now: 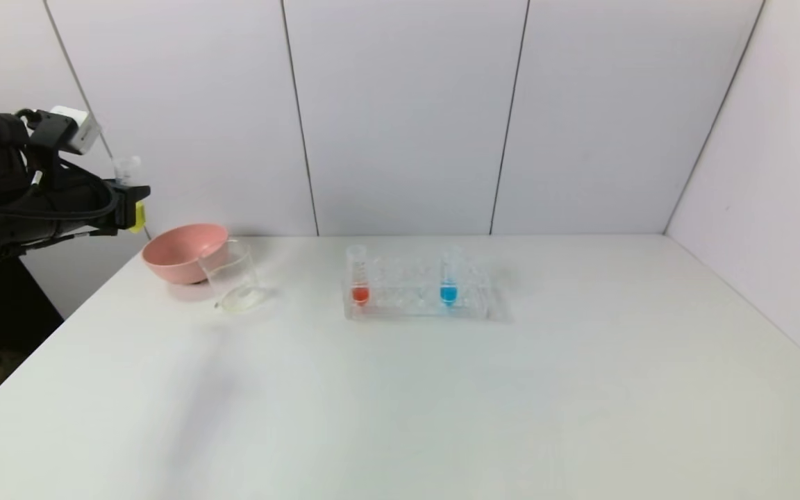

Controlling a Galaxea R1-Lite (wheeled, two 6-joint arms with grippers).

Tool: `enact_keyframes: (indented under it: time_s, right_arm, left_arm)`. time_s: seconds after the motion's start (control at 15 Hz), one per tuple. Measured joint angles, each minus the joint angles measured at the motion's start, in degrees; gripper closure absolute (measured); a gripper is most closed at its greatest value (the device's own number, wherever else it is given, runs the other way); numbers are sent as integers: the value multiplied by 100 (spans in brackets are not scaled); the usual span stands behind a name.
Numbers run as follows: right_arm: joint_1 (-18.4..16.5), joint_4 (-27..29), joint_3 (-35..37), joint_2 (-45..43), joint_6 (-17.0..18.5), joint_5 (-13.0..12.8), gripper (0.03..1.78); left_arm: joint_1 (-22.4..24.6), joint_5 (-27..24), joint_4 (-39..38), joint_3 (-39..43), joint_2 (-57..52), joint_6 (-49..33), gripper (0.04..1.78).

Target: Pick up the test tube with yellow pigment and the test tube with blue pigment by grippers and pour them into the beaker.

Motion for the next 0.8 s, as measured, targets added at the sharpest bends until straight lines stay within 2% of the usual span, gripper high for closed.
enact_keyframes:
  time_s: [0.2, 0.53, 0.8]
  right_arm:
    - [0, 0, 0, 0, 2, 1, 4]
    - [0, 2, 0, 0, 0, 1, 4]
    - [0, 2, 0, 0, 0, 1, 4]
  left_arm:
    - [85, -277, 845, -356, 6, 534, 138]
    - [188, -560, 2583, -1401, 57, 1518, 138]
    - [199, -891, 2768, -1582, 207, 1907, 138]
